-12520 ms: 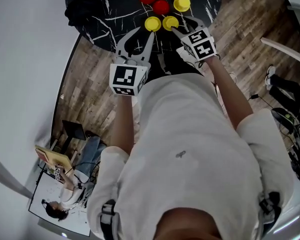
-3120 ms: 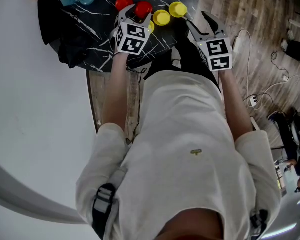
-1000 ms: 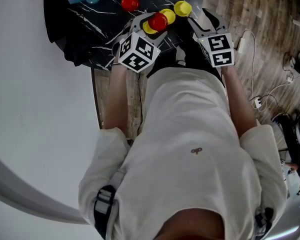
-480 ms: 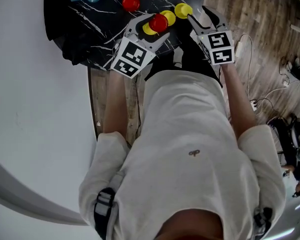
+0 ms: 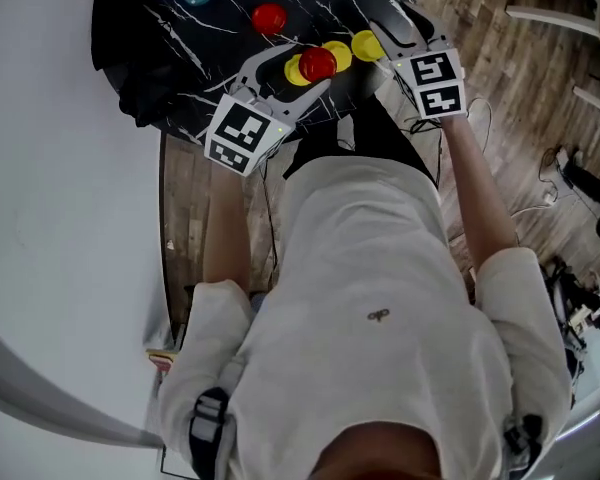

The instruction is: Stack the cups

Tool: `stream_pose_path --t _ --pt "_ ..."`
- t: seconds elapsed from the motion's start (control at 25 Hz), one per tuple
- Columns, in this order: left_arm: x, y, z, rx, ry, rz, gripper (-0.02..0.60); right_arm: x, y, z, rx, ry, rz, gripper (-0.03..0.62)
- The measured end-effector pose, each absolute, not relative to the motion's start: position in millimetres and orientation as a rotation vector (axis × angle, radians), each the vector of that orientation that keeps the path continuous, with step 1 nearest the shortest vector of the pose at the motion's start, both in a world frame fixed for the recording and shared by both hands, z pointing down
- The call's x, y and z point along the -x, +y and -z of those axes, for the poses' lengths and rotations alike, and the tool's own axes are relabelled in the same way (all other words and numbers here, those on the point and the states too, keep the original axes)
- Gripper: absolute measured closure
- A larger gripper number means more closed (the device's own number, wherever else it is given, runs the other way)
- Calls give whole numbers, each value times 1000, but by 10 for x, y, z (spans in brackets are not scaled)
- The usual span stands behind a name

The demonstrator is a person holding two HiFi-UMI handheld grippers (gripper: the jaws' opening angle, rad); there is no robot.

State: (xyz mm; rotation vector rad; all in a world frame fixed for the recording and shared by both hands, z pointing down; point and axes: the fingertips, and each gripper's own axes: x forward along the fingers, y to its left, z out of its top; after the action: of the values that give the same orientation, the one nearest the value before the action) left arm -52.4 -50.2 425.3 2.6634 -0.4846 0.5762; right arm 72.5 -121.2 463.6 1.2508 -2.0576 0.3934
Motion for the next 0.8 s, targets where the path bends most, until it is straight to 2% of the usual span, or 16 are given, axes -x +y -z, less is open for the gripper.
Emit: stream_pose_path --t 0.48,0.8 --pt "724 -922 -4193 -2510 -825 -405 322 -522 -1993 -4944 -1029 -2085 -357 347" --pt "709 -992 -4256 -2453 -896 -414 322 -447 -2345 -5185 -940 -2089 -375 338"
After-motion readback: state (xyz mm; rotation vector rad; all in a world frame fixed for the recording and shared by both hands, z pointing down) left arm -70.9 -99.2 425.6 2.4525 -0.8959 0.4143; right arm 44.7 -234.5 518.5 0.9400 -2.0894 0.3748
